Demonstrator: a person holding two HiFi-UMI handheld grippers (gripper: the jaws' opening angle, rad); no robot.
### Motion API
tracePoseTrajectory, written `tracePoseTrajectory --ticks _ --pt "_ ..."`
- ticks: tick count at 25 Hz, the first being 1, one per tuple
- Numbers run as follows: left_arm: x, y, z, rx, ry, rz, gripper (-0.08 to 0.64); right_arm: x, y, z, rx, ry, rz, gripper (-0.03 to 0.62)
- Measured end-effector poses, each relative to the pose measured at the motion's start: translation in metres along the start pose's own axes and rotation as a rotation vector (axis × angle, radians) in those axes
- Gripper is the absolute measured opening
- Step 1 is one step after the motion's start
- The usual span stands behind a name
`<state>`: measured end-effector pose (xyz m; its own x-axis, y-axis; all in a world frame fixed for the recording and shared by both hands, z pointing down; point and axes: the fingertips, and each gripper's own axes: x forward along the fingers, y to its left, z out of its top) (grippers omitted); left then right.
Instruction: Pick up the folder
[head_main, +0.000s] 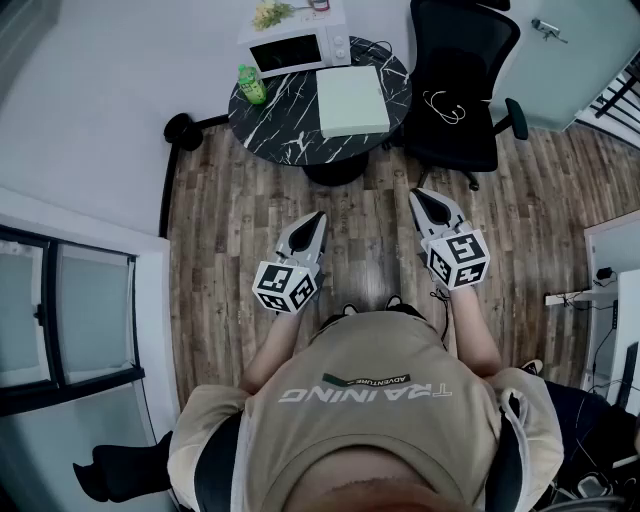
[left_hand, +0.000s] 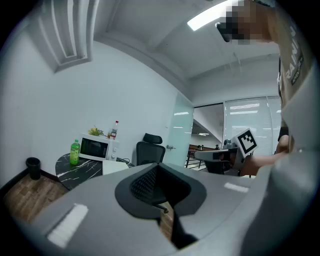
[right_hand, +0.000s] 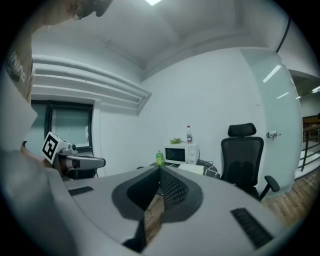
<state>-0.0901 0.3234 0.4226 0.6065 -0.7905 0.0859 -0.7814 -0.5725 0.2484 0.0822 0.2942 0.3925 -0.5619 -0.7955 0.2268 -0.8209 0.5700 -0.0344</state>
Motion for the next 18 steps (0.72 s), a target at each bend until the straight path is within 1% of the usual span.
tracePoseTrajectory --ticks 4,7,9,11,15,16,18 --pt "0.009 0.002 0.005 -0.004 0.004 -0.055 0.006 0.011 0.008 -0.001 0.035 -0.022 -0.032 0.009" --pt "0.016 -0.002 0.016 0.032 -0.010 -0.106 0.006 0.011 0.011 -0.004 0.033 -0.026 -0.060 0.009" --pt "0.019 0.001 0.022 0.050 -0.018 -0.126 0.006 0.014 0.013 -0.003 0.029 -0.039 -0.081 0.009" --pt "0.017 0.004 0.023 0.042 -0.024 -0.129 0.006 0.013 0.019 -0.003 0.022 -0.047 -0.090 0.009" --pt "0.008 0.011 0.018 0.013 -0.033 -0.109 0.006 0.013 0.025 -0.010 0.013 -0.018 -0.089 0.009" --pt "0.007 0.013 0.016 0.026 -0.030 -0.102 0.006 0.015 0.025 -0.010 0.012 -0.015 -0.087 0.009" --pt "0.006 0.016 0.013 0.095 -0.014 -0.082 0.006 0.019 0.025 -0.011 0.008 -0.008 -0.082 0.009"
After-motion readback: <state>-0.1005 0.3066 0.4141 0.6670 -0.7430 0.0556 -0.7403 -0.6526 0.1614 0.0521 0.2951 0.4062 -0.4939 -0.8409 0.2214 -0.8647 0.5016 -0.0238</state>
